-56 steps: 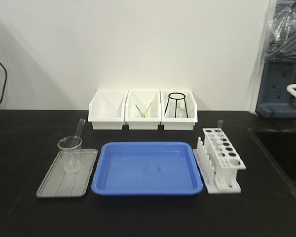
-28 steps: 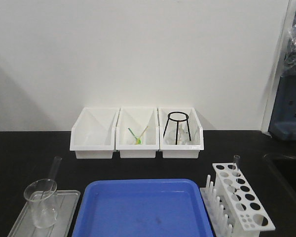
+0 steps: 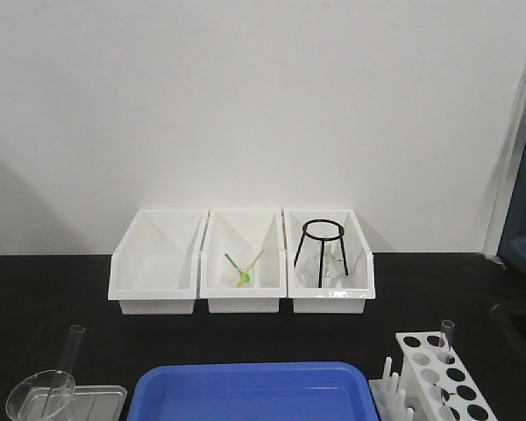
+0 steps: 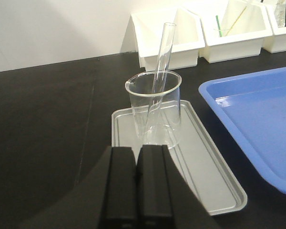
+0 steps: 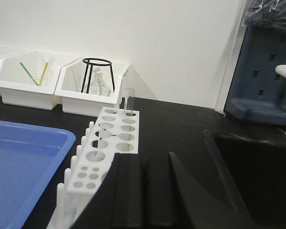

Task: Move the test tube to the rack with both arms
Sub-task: 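Move the left gripper down over the glass test tube in the beaker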

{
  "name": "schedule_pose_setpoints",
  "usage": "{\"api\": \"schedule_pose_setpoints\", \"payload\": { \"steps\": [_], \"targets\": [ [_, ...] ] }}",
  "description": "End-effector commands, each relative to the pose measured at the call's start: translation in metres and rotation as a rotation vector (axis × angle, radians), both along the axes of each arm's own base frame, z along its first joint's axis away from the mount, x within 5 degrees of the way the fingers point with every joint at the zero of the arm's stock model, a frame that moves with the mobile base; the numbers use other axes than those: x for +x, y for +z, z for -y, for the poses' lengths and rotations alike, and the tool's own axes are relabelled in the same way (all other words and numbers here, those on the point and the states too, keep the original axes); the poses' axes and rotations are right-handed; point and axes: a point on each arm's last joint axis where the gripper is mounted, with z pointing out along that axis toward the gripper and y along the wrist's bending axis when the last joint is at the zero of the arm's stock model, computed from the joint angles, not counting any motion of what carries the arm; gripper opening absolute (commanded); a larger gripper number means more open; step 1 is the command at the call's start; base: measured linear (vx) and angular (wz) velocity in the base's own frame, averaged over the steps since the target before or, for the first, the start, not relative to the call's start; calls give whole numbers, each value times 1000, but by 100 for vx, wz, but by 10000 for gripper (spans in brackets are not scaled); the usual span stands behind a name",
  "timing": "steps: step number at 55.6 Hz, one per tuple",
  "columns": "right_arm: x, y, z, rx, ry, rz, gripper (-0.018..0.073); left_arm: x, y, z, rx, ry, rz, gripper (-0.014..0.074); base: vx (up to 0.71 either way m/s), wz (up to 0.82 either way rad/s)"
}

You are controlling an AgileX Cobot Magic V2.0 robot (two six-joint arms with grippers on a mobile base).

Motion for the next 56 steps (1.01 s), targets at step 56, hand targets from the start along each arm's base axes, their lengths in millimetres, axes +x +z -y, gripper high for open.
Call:
{"api": "schedule_pose_setpoints", "payload": {
  "steps": [56],
  "targets": [
    [0, 6, 0, 1, 2, 113, -8, -1, 20, -1, 8, 6, 157, 3, 0, 0]
  ]
}}
